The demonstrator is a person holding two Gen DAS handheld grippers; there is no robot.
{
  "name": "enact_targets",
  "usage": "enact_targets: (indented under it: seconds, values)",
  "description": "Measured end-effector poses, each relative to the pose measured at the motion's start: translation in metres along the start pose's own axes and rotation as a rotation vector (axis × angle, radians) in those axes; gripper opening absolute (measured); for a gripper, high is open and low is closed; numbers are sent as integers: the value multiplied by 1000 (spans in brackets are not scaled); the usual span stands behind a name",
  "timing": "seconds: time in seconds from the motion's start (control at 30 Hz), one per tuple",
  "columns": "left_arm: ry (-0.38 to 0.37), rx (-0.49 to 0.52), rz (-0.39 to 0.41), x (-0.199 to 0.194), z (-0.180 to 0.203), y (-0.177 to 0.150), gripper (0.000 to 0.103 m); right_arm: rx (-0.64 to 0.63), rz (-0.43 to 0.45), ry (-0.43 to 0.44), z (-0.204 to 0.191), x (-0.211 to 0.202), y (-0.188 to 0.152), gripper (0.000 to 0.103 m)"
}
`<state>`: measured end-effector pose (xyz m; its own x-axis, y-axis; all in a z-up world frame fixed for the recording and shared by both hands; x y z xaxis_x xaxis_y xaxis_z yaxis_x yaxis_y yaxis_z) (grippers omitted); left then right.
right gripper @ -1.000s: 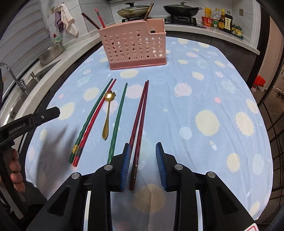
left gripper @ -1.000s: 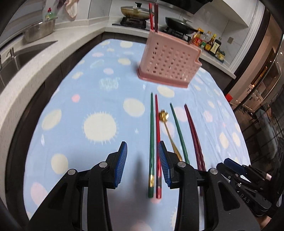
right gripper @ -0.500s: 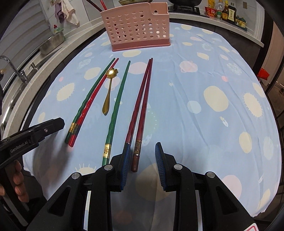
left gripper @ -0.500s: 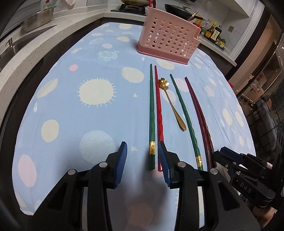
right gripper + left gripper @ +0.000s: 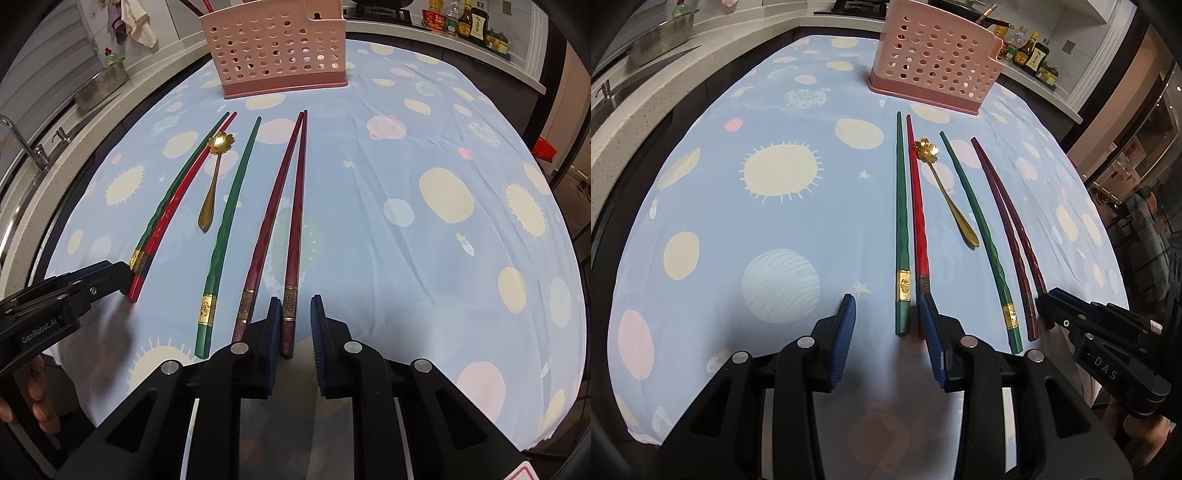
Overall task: Organize utensils
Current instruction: 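Grasp a green chopstick with the left tool while the right tool grasps a dark red chopstick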
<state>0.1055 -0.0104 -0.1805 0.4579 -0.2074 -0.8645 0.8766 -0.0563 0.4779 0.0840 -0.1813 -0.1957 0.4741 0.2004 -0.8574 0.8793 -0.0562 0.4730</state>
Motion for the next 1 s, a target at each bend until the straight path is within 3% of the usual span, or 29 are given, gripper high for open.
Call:
enact_targets:
  seconds: [0.33,0.63,0.83,1.0]
  values:
    - [37,32,25,5,3,6,33,-1,1,-2,0,0,0,15]
    - [32,48,20,7,5,5,7,-2,4,-2,-1,0,0,15]
    - [3,42,17,6,6,3,7,3,4,1,0,0,0,8]
    - [-12,18,16,1,5,2,7,5,9,3,1,-1,0,7]
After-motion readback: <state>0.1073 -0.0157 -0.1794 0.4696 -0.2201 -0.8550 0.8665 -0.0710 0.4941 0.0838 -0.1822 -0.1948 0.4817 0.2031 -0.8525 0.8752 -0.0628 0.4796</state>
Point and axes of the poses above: each gripper's, at about its wrist camera, not at the fingertips, and x roughly the way its jaws point, z to its right, y to its top, the point moved 8 cm from there along x, roughly the way its jaws point, and after that the axes turned 5 degrees about y, right-handed, at the moved point
